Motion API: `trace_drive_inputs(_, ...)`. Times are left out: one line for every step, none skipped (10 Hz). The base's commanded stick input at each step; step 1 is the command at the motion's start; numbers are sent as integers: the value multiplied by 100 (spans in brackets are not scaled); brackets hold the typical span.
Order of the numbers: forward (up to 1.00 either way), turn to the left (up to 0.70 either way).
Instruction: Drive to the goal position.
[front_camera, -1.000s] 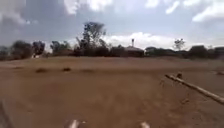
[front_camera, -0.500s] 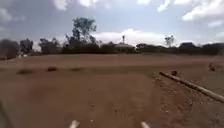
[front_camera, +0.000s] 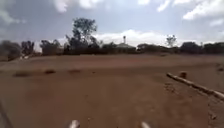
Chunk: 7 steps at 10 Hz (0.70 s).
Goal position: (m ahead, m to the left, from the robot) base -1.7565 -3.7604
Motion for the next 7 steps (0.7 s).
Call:
trace_drive_inputs(70, 27)
trace_drive_inputs(70, 27)
trace_drive_inputs(70, 27)
trace_drive_inputs(70, 25)
trace_drive_inputs(70, 0)
trace_drive_inputs(70, 0)
trace_drive_inputs(70, 0)
